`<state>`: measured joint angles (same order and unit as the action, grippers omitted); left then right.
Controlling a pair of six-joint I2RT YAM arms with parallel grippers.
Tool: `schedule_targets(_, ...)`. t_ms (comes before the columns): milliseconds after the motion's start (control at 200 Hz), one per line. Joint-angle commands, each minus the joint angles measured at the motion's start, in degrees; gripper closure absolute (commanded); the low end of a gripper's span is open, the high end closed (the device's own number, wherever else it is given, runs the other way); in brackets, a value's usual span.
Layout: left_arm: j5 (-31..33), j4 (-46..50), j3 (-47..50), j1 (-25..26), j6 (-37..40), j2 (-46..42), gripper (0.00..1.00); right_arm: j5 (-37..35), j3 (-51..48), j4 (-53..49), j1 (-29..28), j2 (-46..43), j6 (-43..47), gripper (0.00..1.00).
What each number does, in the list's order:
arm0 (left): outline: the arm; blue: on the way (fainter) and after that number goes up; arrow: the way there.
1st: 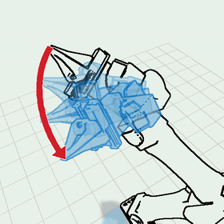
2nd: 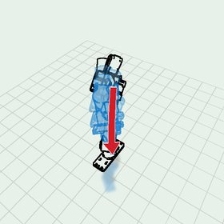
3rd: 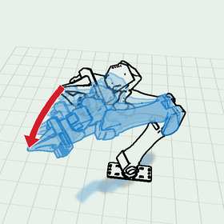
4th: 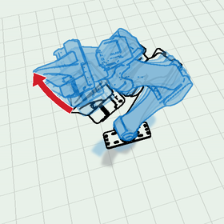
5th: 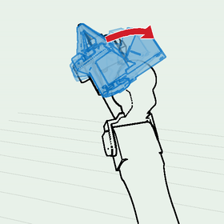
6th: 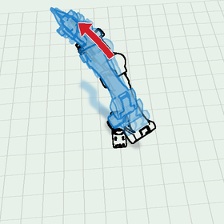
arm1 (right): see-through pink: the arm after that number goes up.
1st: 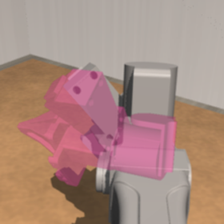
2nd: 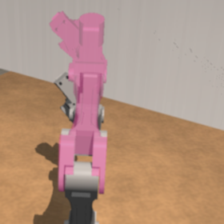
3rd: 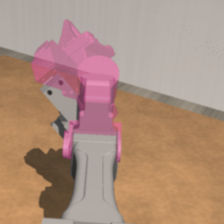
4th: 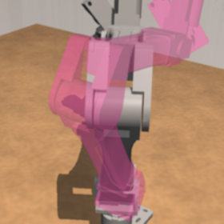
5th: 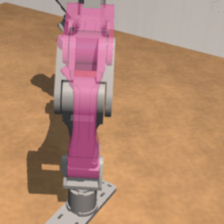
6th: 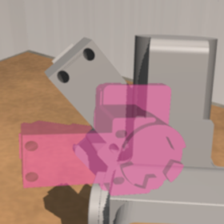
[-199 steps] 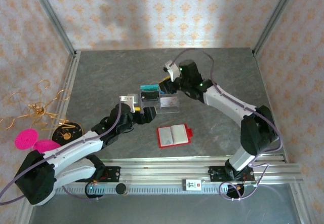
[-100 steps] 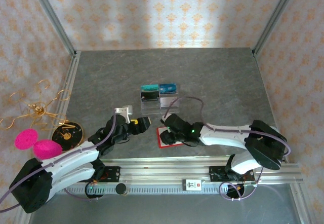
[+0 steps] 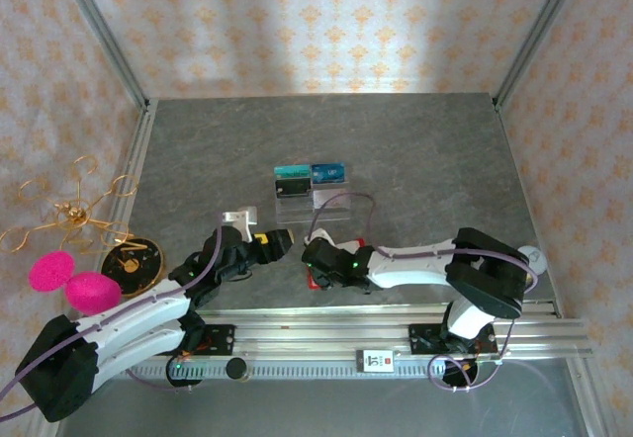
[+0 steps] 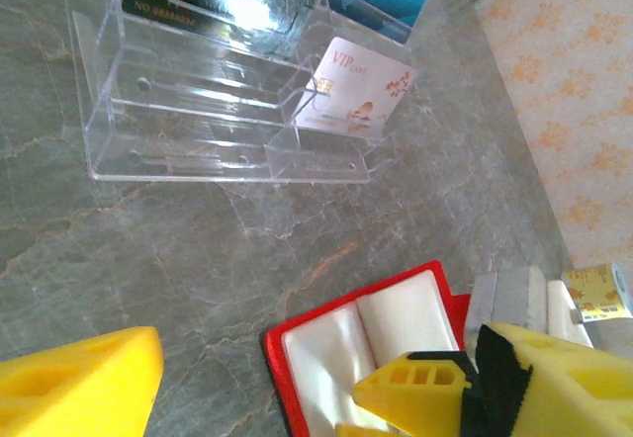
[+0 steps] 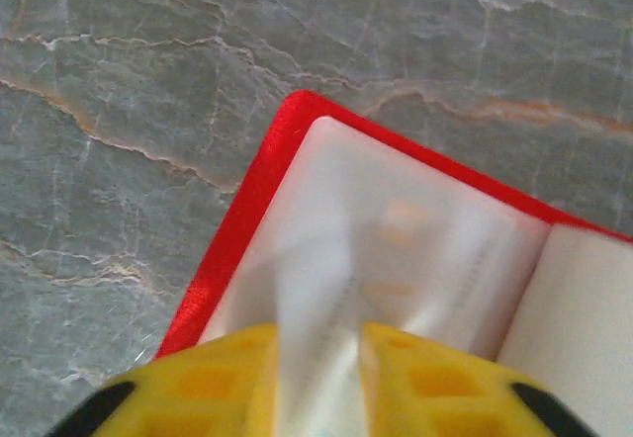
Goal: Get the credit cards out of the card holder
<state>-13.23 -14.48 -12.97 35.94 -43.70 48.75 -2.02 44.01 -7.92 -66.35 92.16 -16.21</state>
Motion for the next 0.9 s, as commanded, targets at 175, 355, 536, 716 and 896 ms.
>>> schedule_targets(175, -3.1, -1.9, 0.6, 1.0, 0.6, 1.7, 0.35, 2.9, -0.1, 5.9, 0.1, -1.2, -6.5, 1.0)
schedule_targets(355, -1.9, -4.2, 0.7, 4.3, -0.3, 5.0, 0.71, 6.1, -4.1, 12.9, 2.5, -6.1, -12.9, 1.0)
schedule_targets(536, -1.8, -6.9, 0.1, 6.7, -1.0, 12.5, 0.93, 6.3, -6.1, 14.1, 3.0, -7.6, -14.2, 1.0)
schedule_targets(716, -3.4, -7.0, -5.6, 9.4, 1.9, 22.0, 0.93, 5.6, -6.5, 14.3, 3.0, -7.9, -14.7, 1.0)
schedule_targets(896, -5.0, -5.1, -11.1, 12.2, 4.3, 28.1, 0.93, -2.1, -8.2, 9.6, 2.9, -15.1, -17.6, 0.7)
